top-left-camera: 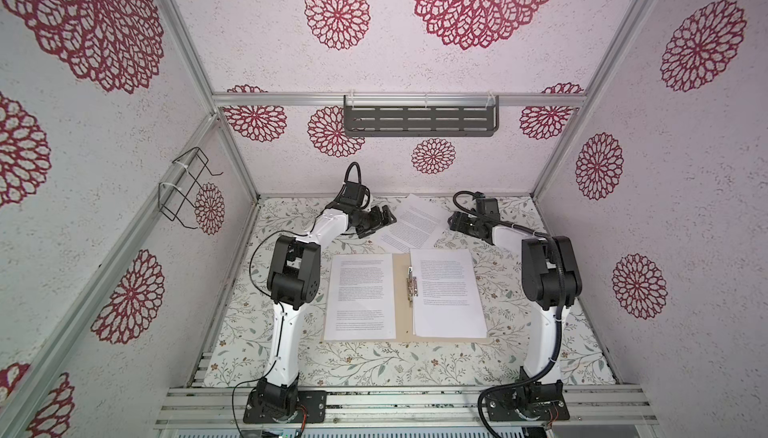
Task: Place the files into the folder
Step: 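Reach both grippers toward the loose sheets beyond the folder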
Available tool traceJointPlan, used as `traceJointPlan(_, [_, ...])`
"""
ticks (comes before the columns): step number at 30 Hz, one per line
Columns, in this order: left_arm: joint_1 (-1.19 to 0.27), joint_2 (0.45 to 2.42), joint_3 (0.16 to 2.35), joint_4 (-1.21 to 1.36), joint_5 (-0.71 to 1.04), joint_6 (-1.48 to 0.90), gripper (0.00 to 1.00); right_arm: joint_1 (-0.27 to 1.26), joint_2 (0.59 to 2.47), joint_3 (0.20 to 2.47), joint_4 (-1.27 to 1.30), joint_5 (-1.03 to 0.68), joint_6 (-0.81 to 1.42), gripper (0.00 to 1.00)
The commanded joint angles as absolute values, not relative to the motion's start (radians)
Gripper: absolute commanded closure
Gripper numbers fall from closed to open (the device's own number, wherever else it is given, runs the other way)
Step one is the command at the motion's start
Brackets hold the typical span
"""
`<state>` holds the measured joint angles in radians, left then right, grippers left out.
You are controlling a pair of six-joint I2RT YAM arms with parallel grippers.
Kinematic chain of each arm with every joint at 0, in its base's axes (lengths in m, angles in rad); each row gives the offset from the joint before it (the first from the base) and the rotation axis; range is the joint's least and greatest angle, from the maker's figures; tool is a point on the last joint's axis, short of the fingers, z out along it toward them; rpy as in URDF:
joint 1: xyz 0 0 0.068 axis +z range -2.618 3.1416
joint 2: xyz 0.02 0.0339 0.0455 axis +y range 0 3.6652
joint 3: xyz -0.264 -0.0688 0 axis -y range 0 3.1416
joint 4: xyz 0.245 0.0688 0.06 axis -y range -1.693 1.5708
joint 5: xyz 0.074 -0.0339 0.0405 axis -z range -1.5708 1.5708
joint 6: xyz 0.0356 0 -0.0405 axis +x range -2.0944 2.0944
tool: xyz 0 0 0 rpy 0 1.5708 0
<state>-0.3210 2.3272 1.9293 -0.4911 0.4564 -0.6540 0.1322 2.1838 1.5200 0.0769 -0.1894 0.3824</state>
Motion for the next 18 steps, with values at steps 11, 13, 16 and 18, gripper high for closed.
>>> traceJointPlan(11, [-0.344, 2.521, 2.118, -0.516, 0.483, -0.635, 0.03, 0.118, 2.465, 1.946, -0.055, -0.290, 0.412, 0.26])
traceJointPlan(13, [-0.346, 2.532, 2.117, -0.520, 0.483, -0.629, 0.03, 0.121, 2.494, 2.000, -0.105, -0.295, 0.408, 0.27])
traceJointPlan(16, [-0.347, 2.545, 2.112, -0.530, 0.493, -0.628, 0.03, 0.136, 2.542, 2.106, -0.228, -0.306, 0.372, 0.27])
traceJointPlan(18, [-0.351, 2.547, 2.098, -0.535, 0.491, -0.626, 0.02, 0.148, 2.585, 2.195, -0.338, -0.316, 0.345, 0.27])
